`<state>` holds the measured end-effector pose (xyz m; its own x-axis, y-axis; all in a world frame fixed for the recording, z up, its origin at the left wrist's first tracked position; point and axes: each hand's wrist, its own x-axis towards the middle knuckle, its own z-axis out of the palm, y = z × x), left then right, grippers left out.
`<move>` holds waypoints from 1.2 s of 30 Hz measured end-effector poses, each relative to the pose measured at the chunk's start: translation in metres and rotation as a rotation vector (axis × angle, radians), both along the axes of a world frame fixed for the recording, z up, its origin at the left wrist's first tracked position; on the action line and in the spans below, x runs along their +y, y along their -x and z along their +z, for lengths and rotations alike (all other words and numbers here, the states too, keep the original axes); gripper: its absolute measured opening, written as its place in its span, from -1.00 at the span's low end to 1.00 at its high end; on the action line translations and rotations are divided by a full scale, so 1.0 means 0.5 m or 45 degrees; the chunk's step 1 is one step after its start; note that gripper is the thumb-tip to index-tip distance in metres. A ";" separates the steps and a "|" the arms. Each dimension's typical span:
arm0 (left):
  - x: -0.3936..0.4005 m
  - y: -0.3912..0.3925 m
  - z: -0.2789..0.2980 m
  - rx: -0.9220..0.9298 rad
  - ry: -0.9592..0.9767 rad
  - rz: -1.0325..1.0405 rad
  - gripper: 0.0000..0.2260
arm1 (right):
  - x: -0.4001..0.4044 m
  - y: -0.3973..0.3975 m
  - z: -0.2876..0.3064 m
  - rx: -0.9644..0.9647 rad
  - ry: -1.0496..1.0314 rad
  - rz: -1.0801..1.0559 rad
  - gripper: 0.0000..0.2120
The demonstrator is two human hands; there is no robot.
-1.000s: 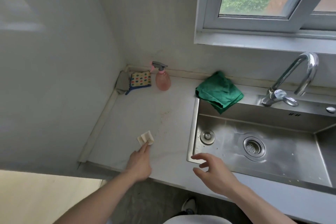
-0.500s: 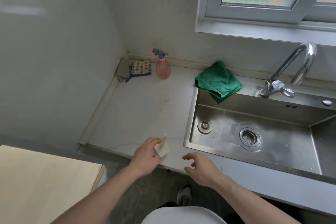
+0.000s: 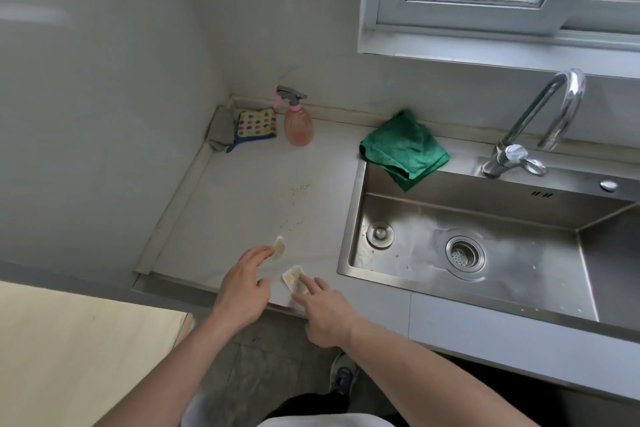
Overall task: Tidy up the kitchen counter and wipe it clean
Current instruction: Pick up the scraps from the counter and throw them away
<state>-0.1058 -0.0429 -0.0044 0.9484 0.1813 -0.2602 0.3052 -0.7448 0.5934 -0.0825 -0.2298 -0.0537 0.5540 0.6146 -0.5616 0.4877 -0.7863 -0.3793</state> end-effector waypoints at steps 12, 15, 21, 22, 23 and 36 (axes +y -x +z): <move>-0.039 -0.011 0.029 -0.046 -0.003 -0.044 -0.42 | -0.053 0.033 -0.019 -0.136 0.120 0.020 -0.15; -0.058 -0.013 0.036 -0.044 0.010 -0.073 -0.42 | -0.102 0.045 -0.006 -0.065 0.024 -0.210 -0.20; -0.142 -0.036 0.055 -0.047 0.040 -0.281 -0.42 | -0.245 0.078 0.050 0.023 -0.359 -0.887 -0.34; -0.163 -0.044 0.058 -0.052 0.048 -0.322 -0.43 | -0.276 0.088 0.060 0.028 -0.400 -0.999 -0.35; -0.181 -0.050 0.060 -0.057 0.055 -0.372 -0.43 | -0.305 0.100 0.070 0.037 -0.450 -1.112 -0.35; -0.573 -0.053 0.095 -0.041 0.106 -1.278 -0.40 | -0.712 0.399 0.088 0.037 -0.503 -2.313 -0.43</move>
<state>-0.0793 -0.3292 0.0433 0.6593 -0.7227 -0.2075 -0.4576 -0.6046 0.6520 -0.2821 -0.5858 -0.0095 0.5943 -0.5657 -0.5717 -0.7547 -0.1465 -0.6395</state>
